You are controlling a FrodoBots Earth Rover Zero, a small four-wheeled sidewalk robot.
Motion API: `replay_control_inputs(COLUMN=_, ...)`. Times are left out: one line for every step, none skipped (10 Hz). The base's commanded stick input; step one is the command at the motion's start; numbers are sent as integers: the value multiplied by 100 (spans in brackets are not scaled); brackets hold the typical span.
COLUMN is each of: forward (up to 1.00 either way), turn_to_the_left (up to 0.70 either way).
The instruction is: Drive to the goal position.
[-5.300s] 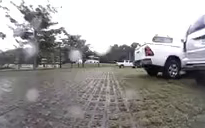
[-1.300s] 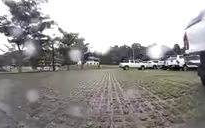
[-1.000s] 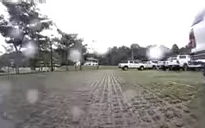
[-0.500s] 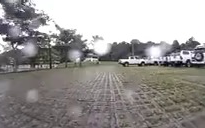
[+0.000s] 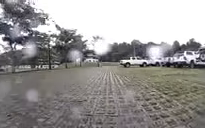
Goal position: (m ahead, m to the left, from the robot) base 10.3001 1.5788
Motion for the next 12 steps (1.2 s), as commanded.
replay_control_inputs(forward=85, turn_to_the_left=0)
replay_control_inputs(forward=85, turn_to_the_left=0)
replay_control_inputs(forward=85, turn_to_the_left=0)
replay_control_inputs(forward=85, turn_to_the_left=0)
replay_control_inputs(forward=85, turn_to_the_left=0)
replay_control_inputs(forward=85, turn_to_the_left=0)
replay_control_inputs(forward=85, turn_to_the_left=0)
replay_control_inputs(forward=85, turn_to_the_left=0)
replay_control_inputs(forward=85, turn_to_the_left=0)
replay_control_inputs(forward=85, turn_to_the_left=0)
replay_control_inputs(forward=85, turn_to_the_left=0)
replay_control_inputs(forward=85, turn_to_the_left=0)
